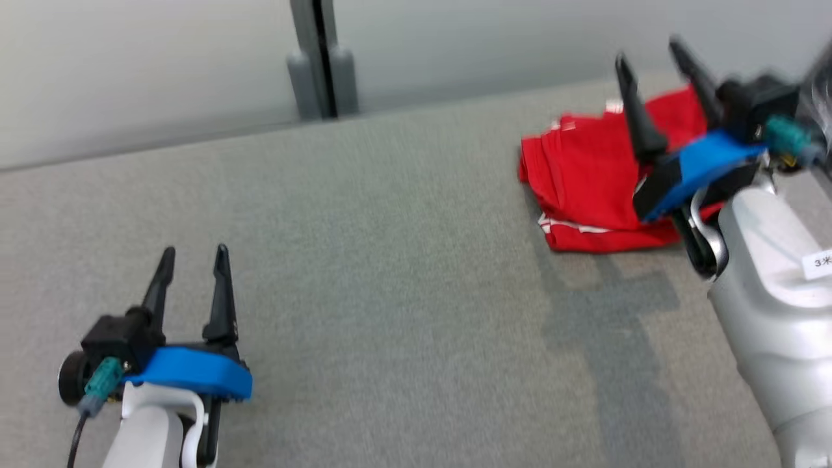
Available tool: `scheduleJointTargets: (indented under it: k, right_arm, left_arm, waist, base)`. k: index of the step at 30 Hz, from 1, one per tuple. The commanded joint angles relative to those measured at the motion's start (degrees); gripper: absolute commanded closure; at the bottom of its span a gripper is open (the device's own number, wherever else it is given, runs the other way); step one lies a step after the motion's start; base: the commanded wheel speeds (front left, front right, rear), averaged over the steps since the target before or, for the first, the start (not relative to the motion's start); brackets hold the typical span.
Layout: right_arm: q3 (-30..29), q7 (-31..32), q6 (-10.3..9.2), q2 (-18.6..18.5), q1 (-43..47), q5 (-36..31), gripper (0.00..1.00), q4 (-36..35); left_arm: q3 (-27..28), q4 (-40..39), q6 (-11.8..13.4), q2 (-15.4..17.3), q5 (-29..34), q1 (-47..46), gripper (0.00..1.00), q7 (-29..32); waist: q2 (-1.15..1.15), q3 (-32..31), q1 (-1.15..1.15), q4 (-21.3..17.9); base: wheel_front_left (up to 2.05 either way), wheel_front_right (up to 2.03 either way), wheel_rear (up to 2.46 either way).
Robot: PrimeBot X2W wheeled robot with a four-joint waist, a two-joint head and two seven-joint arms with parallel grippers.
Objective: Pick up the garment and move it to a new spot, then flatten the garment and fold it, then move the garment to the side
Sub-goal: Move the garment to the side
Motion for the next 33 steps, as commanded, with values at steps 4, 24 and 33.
scheduleJointTargets:
  k: [4, 24, 33]
  right_arm:
    - [-0.9, -0.1, 0.01, 0.6, 7.9, 0.3, 0.00, -4.1]
    - [-6.6, -0.2, 0.01, 3.9, 37.8, 5.6, 0.00, -20.5]
    - [-8.2, -0.2, 0.01, 5.2, 39.7, 3.5, 0.00, -21.3]
  left_arm:
    - [1.5, -1.3, -0.1, -1.0, -2.1, 2.9, 0.00, -0.3]
    - [6.3, -2.6, 0.3, -3.5, 1.3, 12.0, 0.00, -0.3]
    - [6.4, -1.5, -1.3, -4.2, 2.8, 11.9, 0.00, -0.3]
  waist:
    - [0.00, -4.5, 0.01, 0.9]
    - [0.00, -11.2, 0.01, 5.2]
    - [0.00, -11.6, 0.01, 5.3]
  base:
    - [0.00, 0.00, 0.00]
    - [0.00, 0.00, 0.00]
    - [0.00, 0.00, 0.00]
